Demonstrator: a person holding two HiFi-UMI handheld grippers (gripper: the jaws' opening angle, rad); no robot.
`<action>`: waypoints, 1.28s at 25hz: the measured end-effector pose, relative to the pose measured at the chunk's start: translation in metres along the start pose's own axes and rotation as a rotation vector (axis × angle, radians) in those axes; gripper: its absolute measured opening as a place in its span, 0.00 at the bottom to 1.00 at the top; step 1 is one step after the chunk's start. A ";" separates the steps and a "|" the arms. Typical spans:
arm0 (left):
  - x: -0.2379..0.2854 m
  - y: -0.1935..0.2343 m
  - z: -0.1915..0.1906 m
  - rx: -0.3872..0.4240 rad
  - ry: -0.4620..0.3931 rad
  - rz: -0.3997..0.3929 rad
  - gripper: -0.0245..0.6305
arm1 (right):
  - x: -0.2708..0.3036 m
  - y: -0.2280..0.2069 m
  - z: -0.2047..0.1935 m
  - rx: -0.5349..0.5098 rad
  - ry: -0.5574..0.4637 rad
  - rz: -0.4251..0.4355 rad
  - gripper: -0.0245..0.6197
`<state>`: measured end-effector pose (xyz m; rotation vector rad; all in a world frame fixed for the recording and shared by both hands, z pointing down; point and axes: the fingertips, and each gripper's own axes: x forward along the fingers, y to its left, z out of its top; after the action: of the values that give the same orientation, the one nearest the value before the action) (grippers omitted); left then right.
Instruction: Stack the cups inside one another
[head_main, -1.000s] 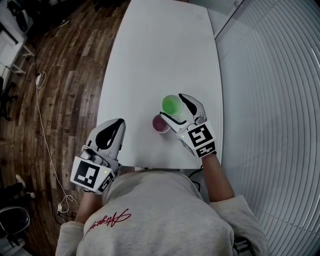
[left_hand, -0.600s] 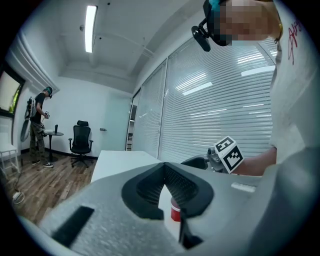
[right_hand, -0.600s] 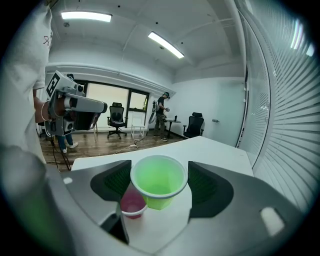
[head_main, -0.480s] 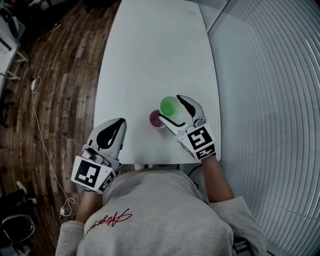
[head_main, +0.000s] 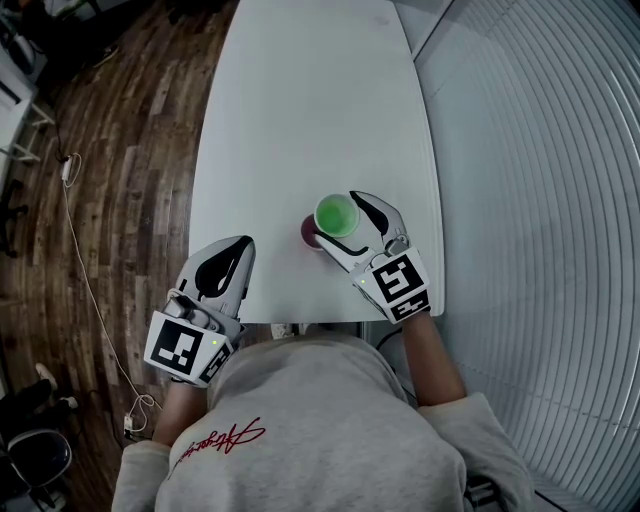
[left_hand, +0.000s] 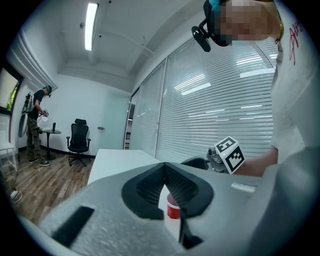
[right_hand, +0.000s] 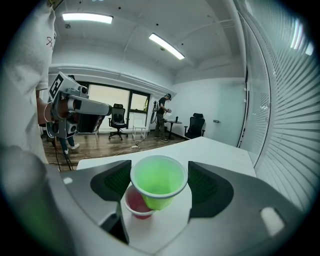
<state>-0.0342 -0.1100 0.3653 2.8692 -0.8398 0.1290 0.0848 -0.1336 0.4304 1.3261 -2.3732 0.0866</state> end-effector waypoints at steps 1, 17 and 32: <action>-0.001 0.000 -0.001 0.000 0.000 0.000 0.03 | 0.000 0.002 -0.001 0.000 0.000 0.002 0.59; -0.002 0.002 -0.004 -0.003 0.002 0.002 0.03 | 0.005 0.011 -0.003 0.002 -0.011 0.025 0.59; -0.006 0.002 -0.005 0.004 0.010 0.012 0.03 | 0.012 0.020 -0.021 0.021 0.014 0.055 0.59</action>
<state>-0.0402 -0.1074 0.3701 2.8651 -0.8564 0.1462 0.0697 -0.1272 0.4569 1.2660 -2.4030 0.1368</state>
